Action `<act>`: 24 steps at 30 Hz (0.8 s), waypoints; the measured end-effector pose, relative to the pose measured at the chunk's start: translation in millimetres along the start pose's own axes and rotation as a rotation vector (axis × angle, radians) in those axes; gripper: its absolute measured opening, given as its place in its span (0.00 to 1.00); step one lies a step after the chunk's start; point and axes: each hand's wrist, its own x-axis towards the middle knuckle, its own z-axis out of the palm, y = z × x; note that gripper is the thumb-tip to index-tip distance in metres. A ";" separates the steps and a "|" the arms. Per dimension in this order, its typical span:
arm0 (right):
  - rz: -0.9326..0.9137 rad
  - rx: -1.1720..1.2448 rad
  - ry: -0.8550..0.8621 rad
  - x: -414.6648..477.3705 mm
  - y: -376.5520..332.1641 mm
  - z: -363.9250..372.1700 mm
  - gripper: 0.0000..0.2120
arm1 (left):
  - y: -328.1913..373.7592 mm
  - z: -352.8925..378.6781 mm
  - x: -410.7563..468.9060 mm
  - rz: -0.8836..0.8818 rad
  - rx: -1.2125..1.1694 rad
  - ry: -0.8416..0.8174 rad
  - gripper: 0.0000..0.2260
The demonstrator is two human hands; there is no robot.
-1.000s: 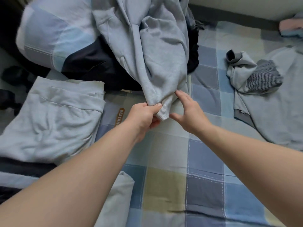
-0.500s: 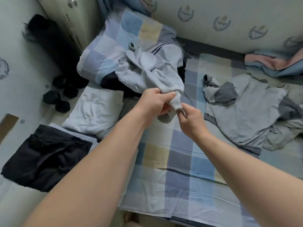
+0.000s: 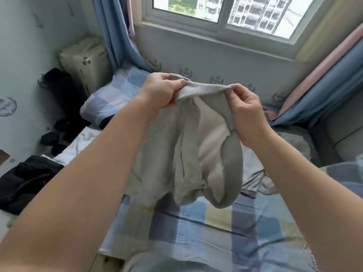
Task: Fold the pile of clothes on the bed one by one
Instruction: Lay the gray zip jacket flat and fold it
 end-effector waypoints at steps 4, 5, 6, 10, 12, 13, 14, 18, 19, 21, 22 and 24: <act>0.038 0.039 -0.058 -17.3 -37.3 -48.6 0.08 | 5.8 47.8 -42.3 0.103 -0.002 -0.096 0.09; 0.047 0.031 -0.077 -21.6 -42.0 -56.7 0.08 | 3.8 58.6 -53.0 0.116 -0.033 -0.211 0.13; 0.049 0.013 -0.092 -26.5 -44.9 -63.9 0.08 | 0.1 69.7 -62.5 0.128 -0.022 -0.330 0.14; 0.031 -0.041 -0.037 -40.4 -48.7 -92.8 0.11 | -4.3 111.6 -88.6 0.152 0.022 -0.459 0.06; 0.038 -0.019 0.010 -49.9 -48.4 -116.4 0.09 | -1.4 131.6 -96.9 0.168 0.028 -0.451 0.08; 0.044 0.001 0.017 -54.4 -47.9 -129.1 0.08 | 2.0 139.9 -100.6 0.180 0.036 -0.467 0.10; 0.047 0.026 0.002 -59.2 -47.8 -142.3 0.07 | 6.1 147.4 -103.7 0.195 0.060 -0.484 0.11; 0.107 0.093 -0.151 -82.3 -37.0 -184.0 0.12 | 29.7 172.9 -112.2 0.263 0.066 -0.493 0.22; 0.118 0.070 -0.169 -87.4 -32.4 -191.9 0.13 | 36.8 179.3 -114.6 0.272 0.071 -0.492 0.25; 0.098 -0.027 -0.184 -94.6 -20.1 -205.4 0.12 | 47.7 190.6 -117.1 0.301 0.111 -0.500 0.29; 0.091 -0.102 -0.193 -96.9 -11.8 -212.2 0.10 | 52.4 194.8 -117.1 0.306 0.123 -0.502 0.29; 0.137 -0.249 -0.218 -100.6 5.7 -223.7 0.09 | 64.7 198.7 -116.1 0.308 0.101 -0.466 0.25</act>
